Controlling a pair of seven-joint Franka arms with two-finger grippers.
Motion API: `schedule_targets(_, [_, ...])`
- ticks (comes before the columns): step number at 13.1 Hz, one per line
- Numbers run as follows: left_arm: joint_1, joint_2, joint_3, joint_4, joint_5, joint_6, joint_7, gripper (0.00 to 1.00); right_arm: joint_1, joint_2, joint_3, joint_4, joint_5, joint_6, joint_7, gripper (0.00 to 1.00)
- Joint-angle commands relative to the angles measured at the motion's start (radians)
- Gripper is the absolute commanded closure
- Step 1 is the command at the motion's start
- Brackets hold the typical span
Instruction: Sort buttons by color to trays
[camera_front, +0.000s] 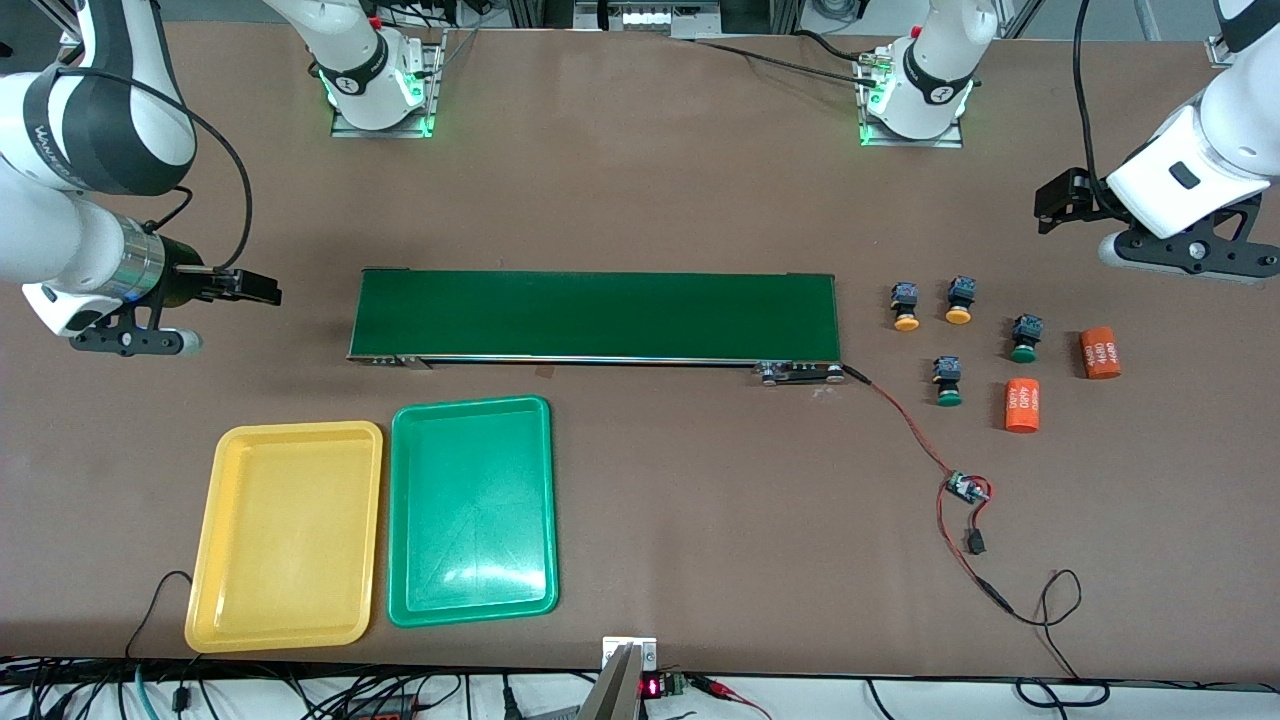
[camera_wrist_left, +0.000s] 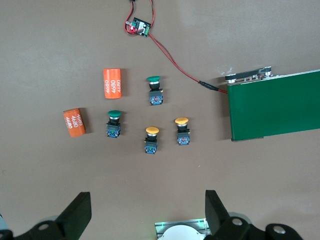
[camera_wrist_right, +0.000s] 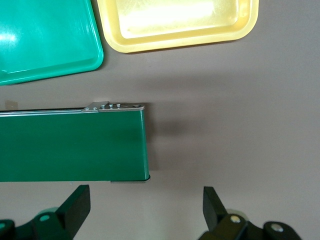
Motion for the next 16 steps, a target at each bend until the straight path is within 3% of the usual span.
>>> schedule_targets(1, [0.003,-0.016,0.001,-0.005,-0.005,-0.009,-0.007,0.00,-0.001,-0.025,0.003,-0.029,-0.002,0.013,0.019,0.00])
schedule_targets(12, [0.014,-0.027,0.008,-0.028,-0.002,0.063,-0.044,0.00,-0.003,-0.018,0.003,-0.029,-0.002,0.007,0.019,0.00])
schedule_targets(16, [0.041,0.037,0.015,-0.019,0.004,0.052,-0.030,0.00,-0.004,-0.018,0.003,-0.029,-0.002,0.005,0.019,0.00])
